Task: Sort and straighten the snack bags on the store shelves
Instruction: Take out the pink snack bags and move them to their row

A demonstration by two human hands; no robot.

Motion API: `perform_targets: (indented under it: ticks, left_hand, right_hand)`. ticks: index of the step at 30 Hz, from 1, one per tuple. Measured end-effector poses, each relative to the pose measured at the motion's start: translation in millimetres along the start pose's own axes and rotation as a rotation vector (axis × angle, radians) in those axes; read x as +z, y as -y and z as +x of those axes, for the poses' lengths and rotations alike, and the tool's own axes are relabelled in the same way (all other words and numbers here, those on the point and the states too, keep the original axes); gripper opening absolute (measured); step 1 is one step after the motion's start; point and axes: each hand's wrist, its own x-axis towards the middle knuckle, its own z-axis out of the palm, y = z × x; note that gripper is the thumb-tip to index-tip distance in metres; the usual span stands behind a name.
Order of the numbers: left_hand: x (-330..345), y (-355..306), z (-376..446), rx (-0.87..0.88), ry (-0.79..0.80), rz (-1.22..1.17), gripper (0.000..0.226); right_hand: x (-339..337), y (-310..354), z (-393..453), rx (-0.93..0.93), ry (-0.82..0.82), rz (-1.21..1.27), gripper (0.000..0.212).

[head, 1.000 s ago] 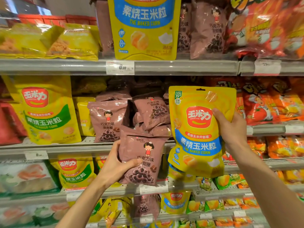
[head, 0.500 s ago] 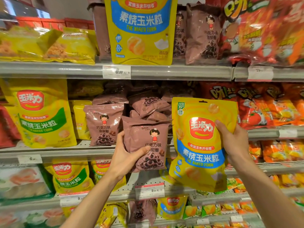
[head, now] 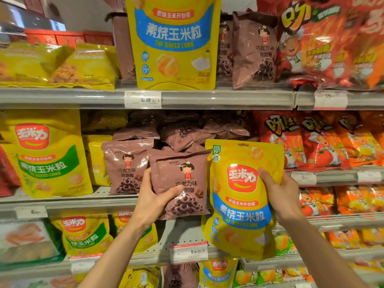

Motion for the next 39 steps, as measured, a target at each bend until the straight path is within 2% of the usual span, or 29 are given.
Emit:
perform_targets:
  ticks: [3,7,11,15,20,26,31,36,39]
  left_hand:
    - [1,-3,2,0.007,-0.003,-0.014,0.075]
    - [-3,-6,12,0.008,0.002,-0.013,0.097]
    - [-5,-7,17,0.003,-0.003,-0.004,0.098]
    - [-8,-5,17,0.003,-0.004,-0.004,0.113]
    - [-9,-5,12,0.011,0.004,0.000,0.102]
    - [-18,-4,11,0.026,0.013,0.014,0.110]
    - [-12,-18,28,0.056,-0.020,0.039,0.087]
    - [-10,0,40,0.012,0.058,0.163,0.106]
    - [-8,9,38,0.013,0.046,0.193,0.098]
  right_hand:
    - [-11,-5,5,0.050,0.011,-0.055,0.007]
    - [-21,-1,9,0.099,0.063,-0.133,0.008]
    - [-17,2,13,0.102,0.096,-0.187,0.005]
    - [-2,3,17,0.066,0.062,-0.203,0.005]
    - [18,1,19,-0.025,-0.018,-0.291,0.014]
    - [35,5,20,-0.061,-0.055,-0.288,0.018]
    - [33,9,27,-0.015,-0.039,-0.290,0.014]
    - [33,13,27,-0.010,-0.021,-0.305,0.017]
    - [37,16,25,-0.023,-0.017,-0.307,0.018]
